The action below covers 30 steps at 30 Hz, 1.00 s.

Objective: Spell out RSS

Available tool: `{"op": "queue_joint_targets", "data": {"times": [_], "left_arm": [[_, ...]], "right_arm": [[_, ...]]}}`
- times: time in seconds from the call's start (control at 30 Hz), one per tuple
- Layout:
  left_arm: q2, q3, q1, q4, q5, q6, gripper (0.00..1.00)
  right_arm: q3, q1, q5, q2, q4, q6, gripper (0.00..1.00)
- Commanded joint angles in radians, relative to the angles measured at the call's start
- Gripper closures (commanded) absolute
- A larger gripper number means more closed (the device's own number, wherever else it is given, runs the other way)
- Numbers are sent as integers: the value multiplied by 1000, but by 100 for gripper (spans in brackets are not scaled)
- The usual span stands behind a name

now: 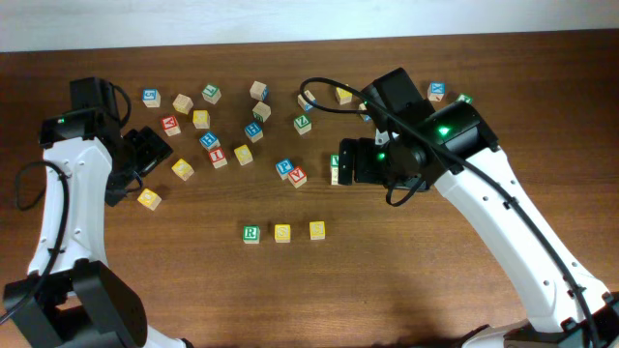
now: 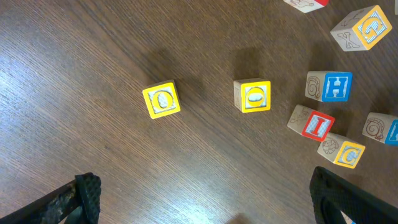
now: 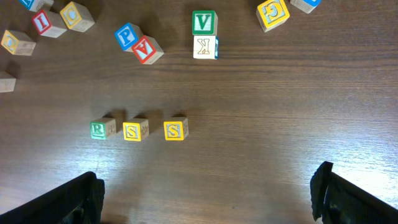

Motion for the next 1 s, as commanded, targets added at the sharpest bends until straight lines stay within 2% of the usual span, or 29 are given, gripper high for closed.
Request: {"op": "queue_joint_targets", "data": {"times": [0.0, 0.07, 0.13, 0.23, 0.47, 0.5, 0.6, 0.63, 0.67, 0.7, 0.77, 0.83, 0.9, 0.97], "left_arm": [[2, -2, 2, -2, -14, -6, 1], [2, -2, 2, -2, -14, -6, 1], [2, -2, 2, -2, -14, -6, 1], [2, -2, 2, -1, -14, -6, 1], [2, -2, 2, -1, -13, -6, 1], [2, -2, 2, -1, 6, -6, 1], [2, -2, 2, -37, 283, -5, 1], [2, -2, 2, -59, 388, 59, 1], [2, -2, 2, -59, 509, 192, 6], [2, -2, 2, -68, 541, 238, 6], [-19, 0, 2, -111, 544, 328, 6], [-99, 0, 1, -183, 540, 409, 7], [-165, 0, 1, -239, 499, 407, 9], [-216, 0, -27, -310, 396, 407, 11]], "right_arm": [[6, -6, 92, 6, -23, 0, 2], [6, -25, 208, 6, -69, 1, 2], [6, -76, 243, 8, -101, 0, 2], [6, -163, 243, 8, -177, 0, 2], [-35, -167, 213, 9, -192, 0, 2], [-56, -167, 213, 9, -175, 0, 2], [-90, -167, 213, 10, -150, 0, 2], [-95, -167, 213, 10, -143, 0, 2], [-95, -167, 212, 10, -140, 0, 2], [-95, -167, 210, 10, -140, 0, 2], [-95, -167, 205, 10, -139, 0, 2], [-95, -167, 115, 10, -129, 0, 2], [-96, -167, 96, 10, -108, 1, 2], [-98, -167, 95, 10, -88, 1, 2]]}}
